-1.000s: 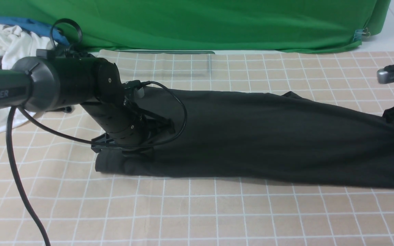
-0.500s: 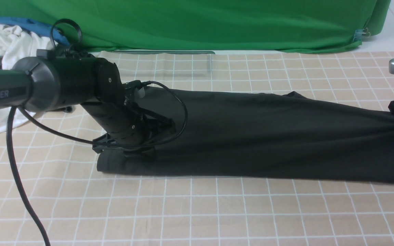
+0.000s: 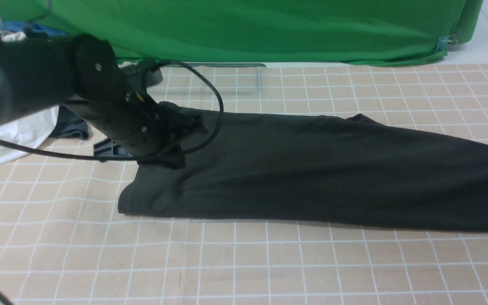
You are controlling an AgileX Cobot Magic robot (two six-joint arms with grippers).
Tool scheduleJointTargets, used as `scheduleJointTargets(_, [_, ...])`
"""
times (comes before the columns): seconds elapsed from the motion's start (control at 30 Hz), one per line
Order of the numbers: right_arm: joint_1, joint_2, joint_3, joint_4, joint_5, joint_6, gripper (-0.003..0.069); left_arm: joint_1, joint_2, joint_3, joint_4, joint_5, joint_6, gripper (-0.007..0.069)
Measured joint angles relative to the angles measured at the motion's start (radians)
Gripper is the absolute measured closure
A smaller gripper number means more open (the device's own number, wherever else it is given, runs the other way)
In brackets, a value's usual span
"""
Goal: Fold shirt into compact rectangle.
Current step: 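Pull the folded dark garment lengthwise by its ends to straighten it flat on the table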
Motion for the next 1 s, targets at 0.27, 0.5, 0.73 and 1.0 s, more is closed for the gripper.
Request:
scheduleJointTargets(0.27, [-0.071,0.037,0.002,0.148,0.004,-0.031,0.0013,0.0,-0.216,0.088,-0.007,0.051,0.0,0.0611])
scheduleJointTargets(0.5, [-0.135,0.078,0.051,0.181,0.003,-0.073,0.0013,0.0,-0.38,0.211,-0.069,0.051,0.0,0.0611])
scheduleJointTargets(0.73, [-0.136,0.131,0.064,0.238,-0.034,-0.111,0.0043,0.0,-0.416,0.261,-0.078,0.059,0.0,0.0611])
scheduleJointTargets(1.0, [-0.136,0.147,0.059,0.284,-0.038,-0.167,0.0268,0.0,-0.416,0.262,-0.086,0.056,0.0,0.0611])
